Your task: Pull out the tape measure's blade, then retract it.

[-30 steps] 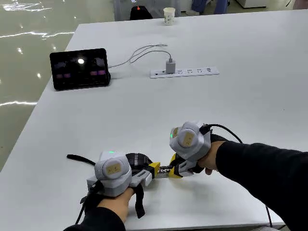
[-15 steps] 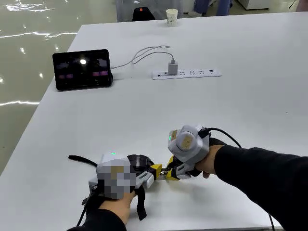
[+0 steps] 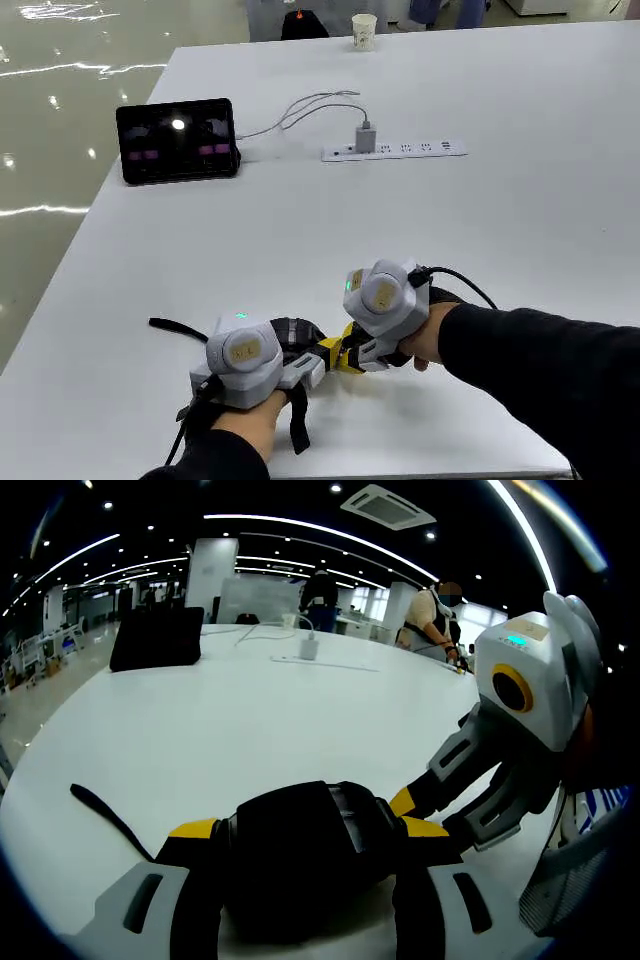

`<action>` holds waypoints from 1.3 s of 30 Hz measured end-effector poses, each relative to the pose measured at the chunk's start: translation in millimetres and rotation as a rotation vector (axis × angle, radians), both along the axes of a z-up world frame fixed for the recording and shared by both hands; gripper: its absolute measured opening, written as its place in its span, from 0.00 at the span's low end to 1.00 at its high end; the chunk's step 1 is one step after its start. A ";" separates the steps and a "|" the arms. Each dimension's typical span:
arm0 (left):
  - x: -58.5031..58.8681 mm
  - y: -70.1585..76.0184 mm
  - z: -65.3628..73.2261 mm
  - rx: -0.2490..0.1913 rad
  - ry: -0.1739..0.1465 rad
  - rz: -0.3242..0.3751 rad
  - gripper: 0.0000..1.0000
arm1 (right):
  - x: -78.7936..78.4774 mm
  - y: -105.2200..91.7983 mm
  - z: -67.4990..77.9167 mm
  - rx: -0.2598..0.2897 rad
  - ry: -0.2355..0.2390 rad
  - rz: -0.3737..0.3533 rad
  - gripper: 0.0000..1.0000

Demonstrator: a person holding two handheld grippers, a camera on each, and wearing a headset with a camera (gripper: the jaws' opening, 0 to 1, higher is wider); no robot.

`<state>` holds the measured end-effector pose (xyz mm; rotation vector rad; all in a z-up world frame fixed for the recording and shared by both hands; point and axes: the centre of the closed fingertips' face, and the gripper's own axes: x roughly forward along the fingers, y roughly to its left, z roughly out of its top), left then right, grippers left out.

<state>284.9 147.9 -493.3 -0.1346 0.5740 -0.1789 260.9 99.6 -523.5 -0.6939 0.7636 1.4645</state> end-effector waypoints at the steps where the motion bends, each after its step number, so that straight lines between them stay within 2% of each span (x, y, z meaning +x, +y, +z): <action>1: 0.0 0.0 0.0 0.000 0.000 0.000 0.65 | -0.4 0.7 0.2 0.004 0.002 -0.001 0.11; 10: -0.3 -0.4 0.3 0.002 -0.001 0.000 0.65 | -1.1 3.1 0.4 0.016 0.005 0.006 0.11; 21: -0.4 -0.9 0.3 0.007 -0.010 -0.001 0.66 | -1.4 4.1 1.5 0.050 0.000 -0.045 0.12; 31: -0.1 -1.0 0.4 0.002 -0.021 -0.009 0.67 | 0.6 3.5 1.6 0.046 -0.033 -0.066 0.15; 37: -2.4 0.0 -2.0 -0.043 0.018 -0.009 0.67 | -1.4 -0.1 5.8 0.069 -0.042 -0.083 0.17; 39: -4.4 -0.1 -1.4 -0.035 0.021 -0.025 0.67 | -2.3 -2.8 5.3 0.069 -0.040 -0.086 0.18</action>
